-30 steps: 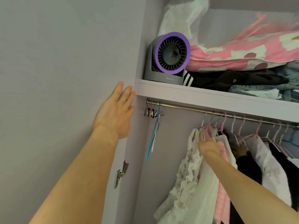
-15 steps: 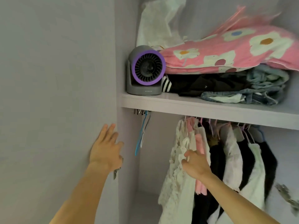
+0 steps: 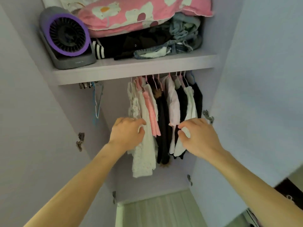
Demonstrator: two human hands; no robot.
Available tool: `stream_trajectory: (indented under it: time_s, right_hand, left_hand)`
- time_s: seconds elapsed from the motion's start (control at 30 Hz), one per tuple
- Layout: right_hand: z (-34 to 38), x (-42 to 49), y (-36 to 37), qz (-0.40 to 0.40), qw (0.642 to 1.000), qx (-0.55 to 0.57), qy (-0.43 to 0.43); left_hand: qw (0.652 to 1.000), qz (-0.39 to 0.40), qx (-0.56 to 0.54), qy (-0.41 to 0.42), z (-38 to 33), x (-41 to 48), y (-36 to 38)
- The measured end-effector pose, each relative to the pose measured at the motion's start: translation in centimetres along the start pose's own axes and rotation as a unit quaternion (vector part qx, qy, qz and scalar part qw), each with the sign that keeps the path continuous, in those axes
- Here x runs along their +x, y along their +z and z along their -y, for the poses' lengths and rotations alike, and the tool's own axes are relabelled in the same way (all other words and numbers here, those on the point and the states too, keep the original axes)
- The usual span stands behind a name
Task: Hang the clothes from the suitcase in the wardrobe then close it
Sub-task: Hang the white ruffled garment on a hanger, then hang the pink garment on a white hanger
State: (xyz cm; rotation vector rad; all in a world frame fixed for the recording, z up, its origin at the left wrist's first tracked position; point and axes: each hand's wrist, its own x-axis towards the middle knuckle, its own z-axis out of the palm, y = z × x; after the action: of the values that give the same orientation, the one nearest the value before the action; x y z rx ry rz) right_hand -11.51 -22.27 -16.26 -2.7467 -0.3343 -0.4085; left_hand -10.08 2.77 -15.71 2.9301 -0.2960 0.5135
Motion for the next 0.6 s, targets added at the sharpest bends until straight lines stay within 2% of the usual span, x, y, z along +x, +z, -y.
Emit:
stream_trajectory:
  time_s: [0.2,0.23,0.33,0.43,0.6]
  right_hand:
    - [-8.8,-10.8,-2.0,-0.01,0.992,-0.036,0.121]
    - [-9.6,-11.9,-1.9,-0.008,0.991,-0.038,0.129]
    - [-15.0,-18.1,-2.6,-0.02,0.977,-0.029,0.209]
    - [-20.3,-24.1,-2.7,0.011,0.96,-0.023,0.278]
    - [-29.0,-33.5,-4.5,0.061,0.925,-0.016,0.374]
  left_hand:
    - [0.981,0.059,-0.045,0.177,-13.1,0.3,5.8]
    - [0.979,0.069,-0.048,0.184,-14.1,0.0,6.5]
    - [0.956,0.135,-0.055,0.253,-21.3,-1.3,9.7]
    - [0.932,0.192,-0.08,0.296,-27.8,-3.0,12.2]
    - [0.897,0.284,-0.059,0.333,-39.2,-5.0,17.2]
